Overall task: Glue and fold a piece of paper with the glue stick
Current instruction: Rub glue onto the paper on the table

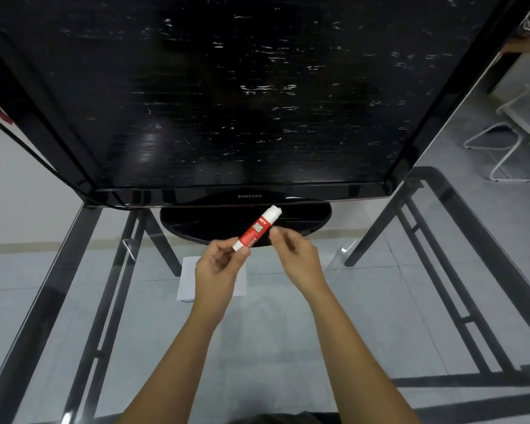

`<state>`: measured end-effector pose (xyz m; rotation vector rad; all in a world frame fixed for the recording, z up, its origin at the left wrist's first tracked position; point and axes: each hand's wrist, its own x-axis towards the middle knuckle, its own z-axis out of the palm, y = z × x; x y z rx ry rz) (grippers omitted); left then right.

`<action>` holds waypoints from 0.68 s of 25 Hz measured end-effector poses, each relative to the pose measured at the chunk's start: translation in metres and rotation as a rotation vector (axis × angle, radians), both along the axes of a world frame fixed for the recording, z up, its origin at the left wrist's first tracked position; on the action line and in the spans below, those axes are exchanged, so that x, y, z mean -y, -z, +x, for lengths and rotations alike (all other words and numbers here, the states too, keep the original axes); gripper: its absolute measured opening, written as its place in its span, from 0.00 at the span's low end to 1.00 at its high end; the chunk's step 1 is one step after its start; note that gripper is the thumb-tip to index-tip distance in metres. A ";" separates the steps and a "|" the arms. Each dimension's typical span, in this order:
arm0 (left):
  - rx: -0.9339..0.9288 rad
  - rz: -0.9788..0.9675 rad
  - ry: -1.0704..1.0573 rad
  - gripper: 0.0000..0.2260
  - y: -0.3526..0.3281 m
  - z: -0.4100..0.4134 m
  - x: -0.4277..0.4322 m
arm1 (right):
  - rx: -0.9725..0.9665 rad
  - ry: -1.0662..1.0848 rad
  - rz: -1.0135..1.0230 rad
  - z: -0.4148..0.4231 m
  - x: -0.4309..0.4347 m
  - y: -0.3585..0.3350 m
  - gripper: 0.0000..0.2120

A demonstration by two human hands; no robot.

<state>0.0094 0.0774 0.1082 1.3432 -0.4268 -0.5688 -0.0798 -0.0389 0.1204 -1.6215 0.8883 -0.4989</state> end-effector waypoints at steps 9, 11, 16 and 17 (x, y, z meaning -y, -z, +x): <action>-0.024 0.109 -0.113 0.07 0.024 0.043 -0.029 | -0.625 -0.405 -0.495 0.034 -0.007 0.112 0.30; -0.041 0.138 -0.131 0.08 0.034 0.050 -0.036 | -0.675 -0.493 -0.565 0.040 -0.009 0.130 0.30; -0.075 0.168 -0.163 0.07 0.049 0.058 -0.046 | -0.703 -0.629 -0.685 0.049 -0.012 0.153 0.30; -0.080 0.163 -0.163 0.06 0.051 0.059 -0.046 | -0.717 -0.652 -0.695 0.051 -0.012 0.157 0.30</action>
